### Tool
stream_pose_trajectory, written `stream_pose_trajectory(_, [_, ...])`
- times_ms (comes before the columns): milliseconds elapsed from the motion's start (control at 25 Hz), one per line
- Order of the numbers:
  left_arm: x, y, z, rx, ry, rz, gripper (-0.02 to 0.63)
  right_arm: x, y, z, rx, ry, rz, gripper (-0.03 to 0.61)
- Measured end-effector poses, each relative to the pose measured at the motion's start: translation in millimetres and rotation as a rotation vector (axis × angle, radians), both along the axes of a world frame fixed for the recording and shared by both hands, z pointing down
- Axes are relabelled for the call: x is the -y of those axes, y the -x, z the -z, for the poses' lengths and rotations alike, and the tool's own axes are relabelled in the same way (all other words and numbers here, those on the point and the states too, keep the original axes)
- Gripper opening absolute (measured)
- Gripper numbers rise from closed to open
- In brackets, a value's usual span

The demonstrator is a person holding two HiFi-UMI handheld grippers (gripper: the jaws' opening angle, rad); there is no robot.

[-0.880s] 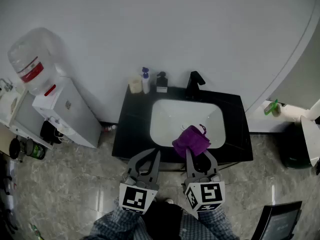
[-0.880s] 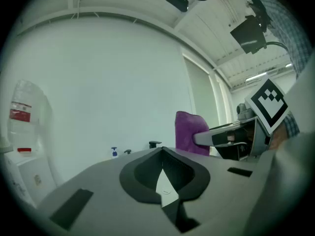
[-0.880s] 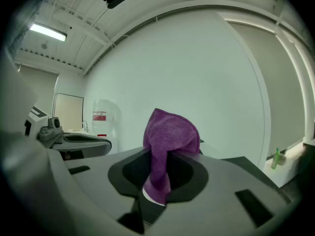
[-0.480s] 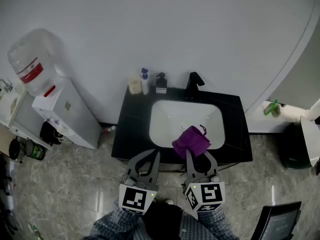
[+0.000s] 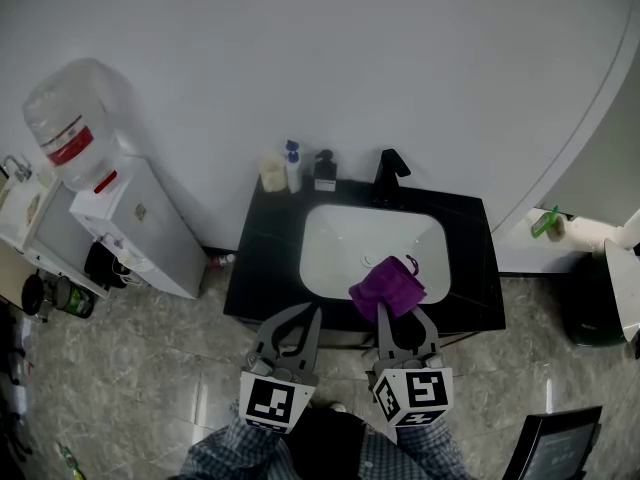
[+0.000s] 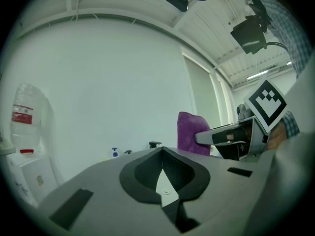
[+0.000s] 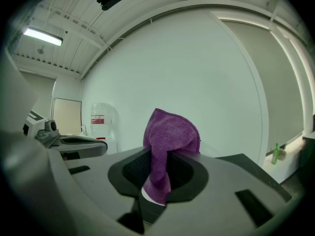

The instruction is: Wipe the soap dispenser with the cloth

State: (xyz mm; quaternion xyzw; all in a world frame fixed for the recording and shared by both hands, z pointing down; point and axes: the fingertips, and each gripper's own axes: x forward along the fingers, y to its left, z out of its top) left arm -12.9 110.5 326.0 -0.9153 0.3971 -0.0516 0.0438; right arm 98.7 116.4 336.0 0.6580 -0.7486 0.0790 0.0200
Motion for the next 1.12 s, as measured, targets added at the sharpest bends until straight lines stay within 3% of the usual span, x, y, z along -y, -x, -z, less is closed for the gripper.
stream_pose_trajectory(360, [-19, -3, -1, 0.013, 0.004, 0.077, 0.002, -19, -17, -5, 0.005, 0.015, 0.028, 0.078])
stream_pose_trajectory(680, [-29, -14, -11, 0.025, 0.03, 0.094, 0.002, -31, -37, -13, -0.001, 0.027, 0.017, 0.078])
stream_pose_trajectory(1120, [22, -19, -5, -0.012, -0.021, 0.089, 0.002, 13, -45, -14, -0.012, 0.012, 0.002, 0.078])
